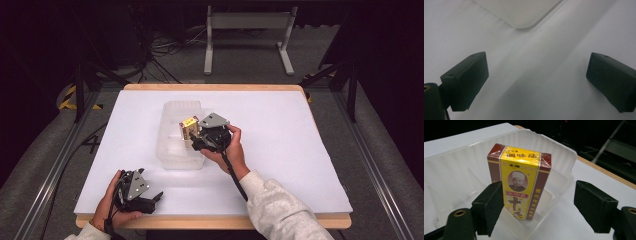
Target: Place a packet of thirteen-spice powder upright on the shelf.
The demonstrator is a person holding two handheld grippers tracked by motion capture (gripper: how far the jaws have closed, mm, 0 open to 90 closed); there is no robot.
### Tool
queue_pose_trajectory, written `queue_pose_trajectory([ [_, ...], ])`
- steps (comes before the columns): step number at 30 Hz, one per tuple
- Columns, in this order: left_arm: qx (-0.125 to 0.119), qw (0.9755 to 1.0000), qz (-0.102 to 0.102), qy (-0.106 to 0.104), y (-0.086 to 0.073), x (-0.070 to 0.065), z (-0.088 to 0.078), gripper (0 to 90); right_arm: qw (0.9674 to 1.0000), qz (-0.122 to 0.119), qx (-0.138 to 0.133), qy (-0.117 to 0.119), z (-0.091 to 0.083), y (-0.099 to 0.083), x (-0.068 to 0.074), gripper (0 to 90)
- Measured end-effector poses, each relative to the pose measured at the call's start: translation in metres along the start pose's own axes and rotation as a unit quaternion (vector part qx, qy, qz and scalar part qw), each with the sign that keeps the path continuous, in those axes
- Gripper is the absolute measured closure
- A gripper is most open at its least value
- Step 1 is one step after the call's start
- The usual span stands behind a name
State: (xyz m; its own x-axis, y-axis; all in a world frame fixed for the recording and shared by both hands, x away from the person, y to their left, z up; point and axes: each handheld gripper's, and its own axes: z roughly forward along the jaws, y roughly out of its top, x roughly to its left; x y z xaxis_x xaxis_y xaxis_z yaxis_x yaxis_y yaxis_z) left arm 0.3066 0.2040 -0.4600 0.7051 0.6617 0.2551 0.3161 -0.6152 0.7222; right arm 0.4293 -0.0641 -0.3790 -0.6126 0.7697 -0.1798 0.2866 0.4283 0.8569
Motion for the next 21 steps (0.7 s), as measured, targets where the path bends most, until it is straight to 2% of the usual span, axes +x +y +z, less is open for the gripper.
queue_pose_trajectory([
  [8,-0.001,1.0,-0.001,0.001,0.0,-0.001,0.0,4.8,0.9999,-0.003,-0.003,0.012,-0.016,-0.002,-0.018,22.9],
  [12,-0.004,1.0,0.0,0.001,0.001,-0.001,-0.001,4.8,0.9999,-0.011,-0.002,0.008,-0.024,-0.003,-0.027,22.0],
  [18,-0.017,0.9998,-0.012,-0.002,0.001,0.001,-0.003,5.0,0.9997,-0.025,-0.001,0.0,-0.034,-0.004,-0.039,21.6],
  [21,-0.029,0.9993,-0.025,-0.003,0.002,0.003,-0.006,5.0,0.9993,-0.037,0.003,-0.007,-0.04,-0.006,-0.046,21.3],
])
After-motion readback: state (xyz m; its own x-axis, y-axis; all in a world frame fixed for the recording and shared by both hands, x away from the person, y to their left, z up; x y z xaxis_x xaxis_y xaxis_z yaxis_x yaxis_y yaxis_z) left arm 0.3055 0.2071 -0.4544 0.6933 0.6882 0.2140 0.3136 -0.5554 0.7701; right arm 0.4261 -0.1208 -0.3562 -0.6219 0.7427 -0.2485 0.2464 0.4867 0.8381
